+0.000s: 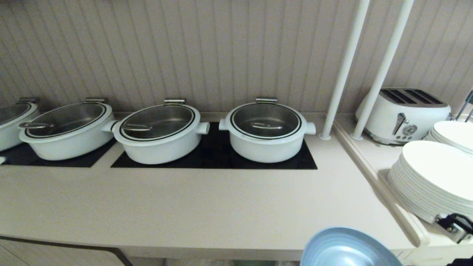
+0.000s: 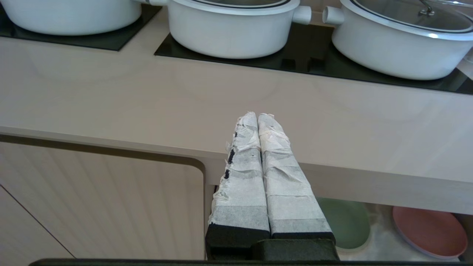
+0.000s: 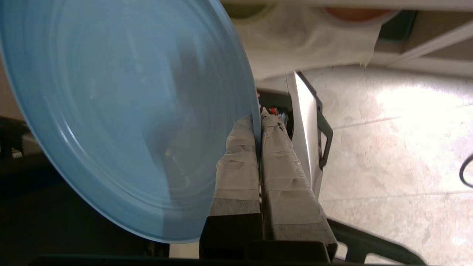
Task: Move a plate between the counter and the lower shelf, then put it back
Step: Put the plate
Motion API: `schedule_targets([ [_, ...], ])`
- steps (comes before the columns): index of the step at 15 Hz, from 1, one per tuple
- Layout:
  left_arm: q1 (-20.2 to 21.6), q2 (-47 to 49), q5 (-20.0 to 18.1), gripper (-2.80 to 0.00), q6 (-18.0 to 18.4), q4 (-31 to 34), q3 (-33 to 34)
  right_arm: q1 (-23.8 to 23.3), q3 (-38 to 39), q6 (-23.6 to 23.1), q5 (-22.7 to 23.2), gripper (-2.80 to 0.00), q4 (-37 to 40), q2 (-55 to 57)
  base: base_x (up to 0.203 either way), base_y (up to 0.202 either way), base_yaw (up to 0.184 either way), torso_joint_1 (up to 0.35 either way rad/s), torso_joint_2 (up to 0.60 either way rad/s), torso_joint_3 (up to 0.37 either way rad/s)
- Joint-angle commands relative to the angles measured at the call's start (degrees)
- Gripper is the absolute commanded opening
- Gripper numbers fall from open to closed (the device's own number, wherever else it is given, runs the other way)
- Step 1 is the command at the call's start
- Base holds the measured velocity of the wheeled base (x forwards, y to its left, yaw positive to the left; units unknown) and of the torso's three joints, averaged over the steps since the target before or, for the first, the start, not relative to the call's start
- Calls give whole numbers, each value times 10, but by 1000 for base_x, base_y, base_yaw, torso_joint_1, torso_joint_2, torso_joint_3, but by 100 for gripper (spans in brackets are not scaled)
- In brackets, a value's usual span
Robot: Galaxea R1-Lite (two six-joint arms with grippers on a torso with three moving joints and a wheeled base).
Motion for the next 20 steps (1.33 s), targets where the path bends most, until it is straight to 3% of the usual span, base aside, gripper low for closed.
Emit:
schedule_targets([
  [1, 0, 0, 0, -280, -1, 0, 0, 0, -32, 1, 2, -280, 0, 35, 0, 0, 0, 0, 0, 0],
  [8, 0, 0, 0, -280, -1, 0, 0, 8, -120, -2, 16, -280, -2, 111, 0, 0, 0, 0, 0, 0],
  [17, 0, 0, 0, -280, -1, 0, 0, 109, -267, -1, 28, -280, -4, 261, 0, 0, 0, 0, 0, 0],
  [20, 0, 0, 0, -280, -1, 0, 0, 156, -327, 31, 25, -280, -3, 327, 0, 0, 0, 0, 0, 0],
])
